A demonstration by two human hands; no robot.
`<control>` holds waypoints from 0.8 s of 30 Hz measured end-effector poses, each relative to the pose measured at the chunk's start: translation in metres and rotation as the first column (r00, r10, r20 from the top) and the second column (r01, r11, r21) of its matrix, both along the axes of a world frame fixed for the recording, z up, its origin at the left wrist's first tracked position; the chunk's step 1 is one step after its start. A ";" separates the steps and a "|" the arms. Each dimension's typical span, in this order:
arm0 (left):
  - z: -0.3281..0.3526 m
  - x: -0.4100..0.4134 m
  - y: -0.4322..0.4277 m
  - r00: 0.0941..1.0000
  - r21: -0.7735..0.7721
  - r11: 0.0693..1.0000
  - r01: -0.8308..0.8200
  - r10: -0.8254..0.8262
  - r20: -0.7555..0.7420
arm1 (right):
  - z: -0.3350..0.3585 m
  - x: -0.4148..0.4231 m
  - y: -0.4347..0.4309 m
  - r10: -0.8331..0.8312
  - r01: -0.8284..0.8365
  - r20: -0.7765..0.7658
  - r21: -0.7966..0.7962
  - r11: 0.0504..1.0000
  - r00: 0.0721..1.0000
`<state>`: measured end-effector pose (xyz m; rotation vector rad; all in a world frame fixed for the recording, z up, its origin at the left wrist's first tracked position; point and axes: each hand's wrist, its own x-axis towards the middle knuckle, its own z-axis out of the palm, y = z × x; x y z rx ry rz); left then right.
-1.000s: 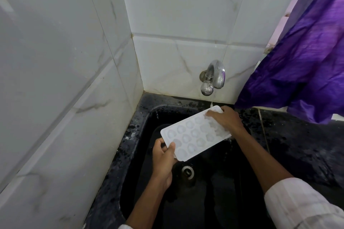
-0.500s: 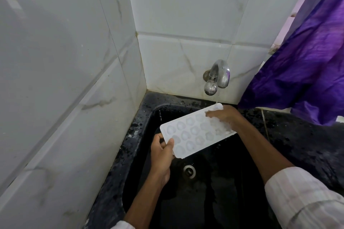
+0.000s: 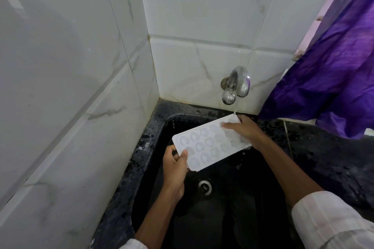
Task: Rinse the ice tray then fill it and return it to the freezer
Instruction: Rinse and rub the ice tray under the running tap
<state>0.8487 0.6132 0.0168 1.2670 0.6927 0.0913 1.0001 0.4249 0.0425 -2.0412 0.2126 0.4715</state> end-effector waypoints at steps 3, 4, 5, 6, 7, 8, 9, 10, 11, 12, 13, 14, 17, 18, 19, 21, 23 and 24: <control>-0.002 0.002 0.006 0.999 -0.024 0.999 -0.039 0.038 -0.016 | -0.012 -0.014 -0.010 0.020 0.003 0.269 -0.085 0.996 0.963; -0.001 0.002 0.007 0.999 -0.029 0.998 -0.049 0.048 -0.013 | -0.016 -0.022 -0.014 0.098 -0.034 0.380 -0.172 0.984 0.920; -0.001 0.002 0.008 0.998 -0.036 0.998 -0.058 0.057 -0.012 | -0.023 -0.030 -0.019 0.196 -0.081 0.454 -0.260 0.962 0.869; 0.000 0.002 0.009 0.998 -0.045 0.997 -0.065 0.065 -0.009 | -0.027 -0.040 -0.023 0.283 -0.128 0.498 -0.324 0.938 0.820; 0.001 0.003 0.010 0.997 -0.052 0.996 -0.071 0.070 -0.008 | -0.031 -0.048 -0.027 0.343 -0.157 0.532 -0.364 0.918 0.774; 0.001 0.003 0.010 0.997 -0.058 0.996 -0.074 0.074 -0.008 | -0.034 -0.056 -0.029 0.381 -0.177 0.562 -0.383 0.907 0.734; 0.002 0.003 0.011 0.997 -0.061 0.995 -0.077 0.077 -0.010 | -0.037 -0.061 -0.031 0.399 -0.187 0.581 -0.391 0.901 0.709; 0.002 0.003 0.011 0.997 -0.065 0.995 -0.080 0.079 -0.011 | -0.039 -0.065 -0.032 0.409 -0.193 0.586 -0.397 0.897 0.700; 0.002 0.003 0.011 0.997 -0.068 0.994 -0.081 0.081 -0.011 | -0.040 -0.068 -0.032 0.422 -0.192 0.582 -0.415 0.889 0.695; 0.002 0.003 0.011 0.997 -0.068 0.994 -0.081 0.081 -0.011 | -0.040 -0.070 -0.032 0.437 -0.190 0.575 -0.438 0.878 0.692; 0.003 0.003 0.010 0.997 -0.067 0.995 -0.079 0.078 -0.011 | -0.040 -0.071 -0.032 0.454 -0.189 0.570 -0.463 0.866 0.685; 0.003 0.002 0.010 0.997 -0.066 0.995 -0.077 0.076 -0.013 | -0.040 -0.071 -0.032 0.477 -0.194 0.564 -0.488 0.851 0.675; 0.005 0.002 0.008 0.997 -0.076 0.994 -0.074 0.073 -0.015 | -0.043 -0.069 -0.033 0.546 -0.215 0.524 -0.563 0.798 0.653; 0.006 0.002 0.008 0.997 -0.078 0.994 -0.075 0.075 -0.012 | -0.043 -0.068 -0.033 0.550 -0.219 0.508 -0.571 0.791 0.662; 0.007 0.002 0.008 0.997 -0.080 0.994 -0.078 0.078 -0.008 | -0.042 -0.067 -0.033 0.551 -0.226 0.491 -0.574 0.787 0.675; 0.008 0.002 0.009 0.996 -0.085 0.993 -0.084 0.084 -0.002 | -0.041 -0.065 -0.034 0.563 -0.247 0.460 -0.582 0.775 0.687; 0.009 0.000 0.009 0.996 -0.090 0.992 -0.084 0.085 0.001 | -0.039 -0.063 -0.036 0.575 -0.268 0.449 -0.579 0.770 0.684; 0.009 -0.001 0.009 0.997 -0.092 0.992 -0.082 0.083 0.004 | -0.038 -0.062 -0.036 0.569 -0.268 0.454 -0.569 0.777 0.686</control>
